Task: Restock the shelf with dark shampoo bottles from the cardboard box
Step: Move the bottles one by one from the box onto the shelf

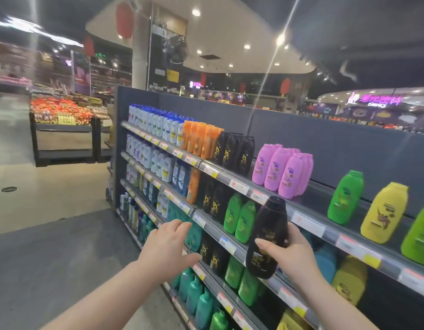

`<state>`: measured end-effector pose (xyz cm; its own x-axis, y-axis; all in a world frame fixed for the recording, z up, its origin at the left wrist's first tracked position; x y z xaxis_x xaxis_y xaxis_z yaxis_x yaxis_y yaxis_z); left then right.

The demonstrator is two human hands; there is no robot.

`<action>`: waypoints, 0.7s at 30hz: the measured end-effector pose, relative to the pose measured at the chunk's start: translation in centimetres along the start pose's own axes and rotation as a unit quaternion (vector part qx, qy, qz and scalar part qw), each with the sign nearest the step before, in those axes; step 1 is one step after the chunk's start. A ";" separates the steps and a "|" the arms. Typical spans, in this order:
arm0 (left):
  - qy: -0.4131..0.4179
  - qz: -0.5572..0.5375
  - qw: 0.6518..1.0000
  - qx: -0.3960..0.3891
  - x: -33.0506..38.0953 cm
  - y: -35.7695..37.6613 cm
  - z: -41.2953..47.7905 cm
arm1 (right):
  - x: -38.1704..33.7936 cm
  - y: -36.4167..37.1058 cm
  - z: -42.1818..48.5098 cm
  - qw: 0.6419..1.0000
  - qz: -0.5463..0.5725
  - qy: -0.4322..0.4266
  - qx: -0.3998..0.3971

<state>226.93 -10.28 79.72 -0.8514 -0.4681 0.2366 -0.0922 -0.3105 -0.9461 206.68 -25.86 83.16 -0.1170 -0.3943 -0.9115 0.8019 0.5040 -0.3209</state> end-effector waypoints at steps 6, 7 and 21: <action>-0.001 0.021 1.000 -0.003 -4.6 -1.4 11.3 | 1.2 4.4 12.4 1.000 0.022 -0.005 -0.007; 0.004 0.019 1.000 -0.007 -4.9 -1.6 13.6 | 1.3 4.9 14.7 1.000 0.020 -0.004 -0.003; 0.071 0.003 0.997 -0.040 -8.3 2.4 36.9 | 2.1 6.5 36.8 0.994 -0.050 -0.012 0.099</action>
<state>252.79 -37.67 83.66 -0.9157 -0.3464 0.2036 -0.1237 -0.2390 -0.9631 233.13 -51.69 88.60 -0.1892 -0.4537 -0.8708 0.8869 0.3017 -0.3499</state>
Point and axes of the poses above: each hand's wrist, its own z-axis towards the middle knuckle, its own y-axis out of the palm, x = y × z, the point moved 1 cm from there along z, towards the middle knuckle, and after that the axes turned 4 degrees about -x, right-handed, at the moved point
